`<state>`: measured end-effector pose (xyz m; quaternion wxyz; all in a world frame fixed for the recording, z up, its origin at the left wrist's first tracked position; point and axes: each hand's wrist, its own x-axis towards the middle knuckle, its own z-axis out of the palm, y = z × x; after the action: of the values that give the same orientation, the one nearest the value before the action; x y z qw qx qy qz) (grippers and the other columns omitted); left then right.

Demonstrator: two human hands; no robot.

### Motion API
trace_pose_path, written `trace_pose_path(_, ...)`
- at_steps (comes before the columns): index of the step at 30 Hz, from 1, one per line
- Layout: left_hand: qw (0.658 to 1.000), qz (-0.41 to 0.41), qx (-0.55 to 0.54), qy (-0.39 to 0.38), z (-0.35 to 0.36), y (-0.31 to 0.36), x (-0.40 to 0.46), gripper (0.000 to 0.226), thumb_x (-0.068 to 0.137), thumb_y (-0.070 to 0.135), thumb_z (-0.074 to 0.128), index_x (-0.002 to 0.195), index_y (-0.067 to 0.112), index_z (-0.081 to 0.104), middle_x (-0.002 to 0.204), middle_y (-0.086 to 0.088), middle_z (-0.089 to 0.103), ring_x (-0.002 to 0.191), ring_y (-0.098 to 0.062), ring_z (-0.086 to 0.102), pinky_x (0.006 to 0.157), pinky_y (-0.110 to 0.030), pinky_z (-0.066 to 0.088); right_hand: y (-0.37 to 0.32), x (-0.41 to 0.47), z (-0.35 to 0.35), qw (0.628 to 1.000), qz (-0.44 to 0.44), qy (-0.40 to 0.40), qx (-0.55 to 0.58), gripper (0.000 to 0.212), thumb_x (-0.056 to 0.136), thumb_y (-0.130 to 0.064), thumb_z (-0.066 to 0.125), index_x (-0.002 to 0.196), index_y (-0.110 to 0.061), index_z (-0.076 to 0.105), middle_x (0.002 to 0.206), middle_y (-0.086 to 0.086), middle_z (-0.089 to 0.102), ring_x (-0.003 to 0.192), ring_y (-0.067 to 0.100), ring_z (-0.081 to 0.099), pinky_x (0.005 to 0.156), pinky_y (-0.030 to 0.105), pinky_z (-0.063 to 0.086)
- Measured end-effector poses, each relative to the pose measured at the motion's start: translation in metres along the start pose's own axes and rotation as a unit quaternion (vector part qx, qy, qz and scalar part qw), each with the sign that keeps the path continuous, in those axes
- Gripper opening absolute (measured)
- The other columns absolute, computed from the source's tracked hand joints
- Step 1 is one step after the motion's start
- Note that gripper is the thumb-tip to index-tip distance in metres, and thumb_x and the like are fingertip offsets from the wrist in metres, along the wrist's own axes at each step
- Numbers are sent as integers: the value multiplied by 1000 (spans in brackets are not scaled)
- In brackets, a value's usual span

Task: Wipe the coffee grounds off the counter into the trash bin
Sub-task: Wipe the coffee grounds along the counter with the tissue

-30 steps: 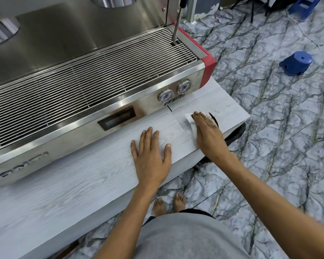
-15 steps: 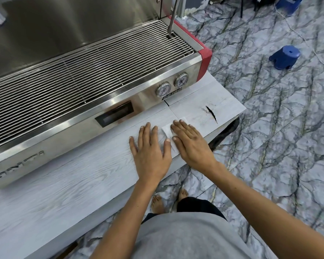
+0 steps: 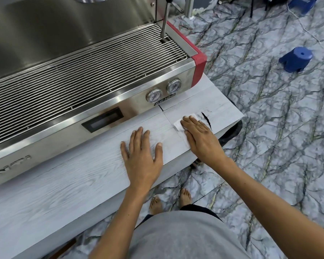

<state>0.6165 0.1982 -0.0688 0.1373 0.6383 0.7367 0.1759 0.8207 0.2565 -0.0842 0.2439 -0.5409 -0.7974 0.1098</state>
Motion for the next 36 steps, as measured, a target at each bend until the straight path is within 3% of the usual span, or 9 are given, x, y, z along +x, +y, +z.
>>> trace_pose_path(27,999,-8,7,33,29,58,16,59,99,51,31,147,20,41,160,5,32,150,-12,21,124,-44,3,52,17,-32,998,26,15,51,33,101,-9,43,131,-6,56,138,9,55,135,22,43,111,40,37)
trace_pose_path(36,998,-17,-7,54,30,59,17,53,99,47,37,144,21,47,157,7,38,148,-8,25,124,-43,6,30,2,-16,996,-89,-10,2,38,91,1,52,129,-2,57,136,16,56,132,29,48,110,45,37)
